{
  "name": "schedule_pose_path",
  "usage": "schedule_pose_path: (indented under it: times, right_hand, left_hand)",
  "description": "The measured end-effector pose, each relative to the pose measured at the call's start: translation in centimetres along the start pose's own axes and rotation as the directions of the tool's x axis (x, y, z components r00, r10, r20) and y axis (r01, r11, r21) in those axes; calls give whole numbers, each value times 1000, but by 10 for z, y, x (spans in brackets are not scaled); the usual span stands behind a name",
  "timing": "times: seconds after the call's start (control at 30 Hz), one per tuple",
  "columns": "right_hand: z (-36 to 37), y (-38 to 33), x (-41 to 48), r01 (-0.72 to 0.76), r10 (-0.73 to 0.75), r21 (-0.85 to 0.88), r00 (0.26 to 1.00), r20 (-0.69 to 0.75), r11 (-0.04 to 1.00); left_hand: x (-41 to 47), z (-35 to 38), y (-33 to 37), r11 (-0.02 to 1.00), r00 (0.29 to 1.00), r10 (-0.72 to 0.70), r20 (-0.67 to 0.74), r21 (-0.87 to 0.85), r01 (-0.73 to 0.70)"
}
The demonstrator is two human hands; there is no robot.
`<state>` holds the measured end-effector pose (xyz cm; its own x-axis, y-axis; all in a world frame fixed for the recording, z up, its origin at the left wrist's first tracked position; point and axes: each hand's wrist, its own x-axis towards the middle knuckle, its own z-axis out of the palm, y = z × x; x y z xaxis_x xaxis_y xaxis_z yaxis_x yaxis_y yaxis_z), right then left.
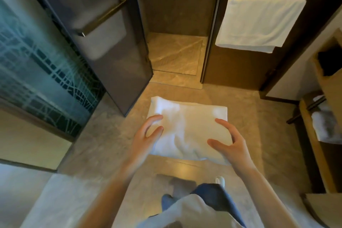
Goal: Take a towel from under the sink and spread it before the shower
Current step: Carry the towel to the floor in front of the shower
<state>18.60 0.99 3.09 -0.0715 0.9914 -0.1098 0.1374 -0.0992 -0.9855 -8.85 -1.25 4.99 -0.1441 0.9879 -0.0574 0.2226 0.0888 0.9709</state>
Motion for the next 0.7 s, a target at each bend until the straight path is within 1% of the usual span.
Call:
schedule_pose_path:
  times: [0.13, 0.23, 0.37, 0.57, 0.7]
  right_hand:
    - [22, -2, 5, -4, 5, -13, 1000, 24, 1000]
    - [24, -2, 20, -12, 13, -29, 999, 31, 1000]
    - [16, -2, 55, -48, 49, -21, 998, 49, 999]
    - [3, -7, 121, -56, 61, -50, 994, 90, 997]
    - [3, -12, 162, -61, 69, -71, 992, 107, 996]
  left_hand:
    - [-2, -20, -9, 999, 999, -34, -39, -11, 34]
    - [11, -21, -14, 998, 998, -59, -36, -40, 58]
    - [43, -9, -17, 997, 996, -70, -57, -45, 67]
    - [103, 5, -13, 995, 994, -91, -53, -43, 88]
    - [139, 8, -12, 995, 992, -93, -82, -45, 89]
